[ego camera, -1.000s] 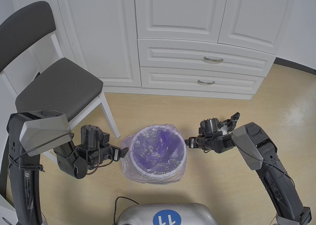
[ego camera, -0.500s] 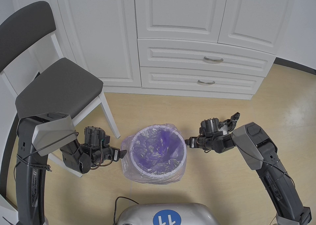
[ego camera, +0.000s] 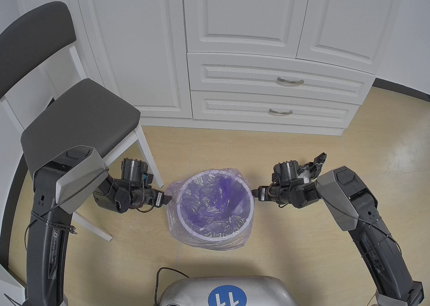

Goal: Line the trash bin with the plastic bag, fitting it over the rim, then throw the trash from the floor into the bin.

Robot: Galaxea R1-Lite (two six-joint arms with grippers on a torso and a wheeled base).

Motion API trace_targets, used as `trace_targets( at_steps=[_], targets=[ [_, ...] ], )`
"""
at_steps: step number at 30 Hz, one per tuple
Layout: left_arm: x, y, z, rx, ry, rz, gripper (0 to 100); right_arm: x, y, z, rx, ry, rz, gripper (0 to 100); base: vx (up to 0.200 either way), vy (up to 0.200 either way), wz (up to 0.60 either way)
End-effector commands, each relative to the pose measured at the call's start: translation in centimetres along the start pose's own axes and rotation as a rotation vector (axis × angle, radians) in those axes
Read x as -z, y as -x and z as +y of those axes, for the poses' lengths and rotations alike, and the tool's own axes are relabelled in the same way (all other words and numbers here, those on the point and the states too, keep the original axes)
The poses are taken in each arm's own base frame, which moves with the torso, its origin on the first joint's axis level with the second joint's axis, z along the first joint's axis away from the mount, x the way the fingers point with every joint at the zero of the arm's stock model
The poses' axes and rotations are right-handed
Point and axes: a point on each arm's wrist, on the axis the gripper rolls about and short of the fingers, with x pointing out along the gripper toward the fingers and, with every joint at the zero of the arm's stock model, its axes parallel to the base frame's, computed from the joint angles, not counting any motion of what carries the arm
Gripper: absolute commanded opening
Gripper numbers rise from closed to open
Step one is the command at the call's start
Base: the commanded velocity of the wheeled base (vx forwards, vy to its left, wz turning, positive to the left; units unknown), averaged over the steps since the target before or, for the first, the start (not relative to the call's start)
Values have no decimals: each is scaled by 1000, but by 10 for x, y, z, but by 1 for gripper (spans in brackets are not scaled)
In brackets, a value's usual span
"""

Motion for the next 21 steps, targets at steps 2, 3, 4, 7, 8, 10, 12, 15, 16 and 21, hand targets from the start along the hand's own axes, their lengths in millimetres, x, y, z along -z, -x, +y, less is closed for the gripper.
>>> trace_targets(
  at_steps=[2, 3, 4, 7, 8, 10, 12, 15, 16, 21],
  targets=[
    [-5, -43, 8, -9, -73, 28, 100, -1, 1, -4, 6, -5, -3, 100, 0, 0, 0],
    [-4, -48, 8, -10, -76, 30, 100, -1, 0, -6, 9, -7, -2, 100, 0, 0, 0],
    [-4, -53, 9, -9, -77, 33, 100, -1, 0, -6, 9, -6, -3, 100, 0, 0, 0],
    [-1, -64, 8, -6, -79, 54, 100, -2, 0, -6, 4, -4, -23, 100, 0, 0, 0],
    [0, -67, 7, -2, -78, 58, 100, -2, -1, -6, 1, -3, -33, 100, 0, 0, 0],
    [-1, -73, 6, -1, -79, 55, 100, 0, -3, -8, 2, -3, -43, 100, 0, 0, 0],
    [2, -83, 5, -4, -78, 41, 100, 1, -4, -8, 1, -2, -46, 100, 0, 0, 0],
    [2, -96, -1, -14, -77, 11, 100, 1, -4, -8, 1, -2, -46, 100, 0, 0, 0],
    [1, -102, -7, -41, -70, -4, 100, 1, -4, -8, 1, -2, -46, 100, 0, 0, 0],
    [11, -107, -21, -35, -57, 43, 100, 1, -4, -8, 1, -2, -46, 100, 0, 0, 0]
  ],
)
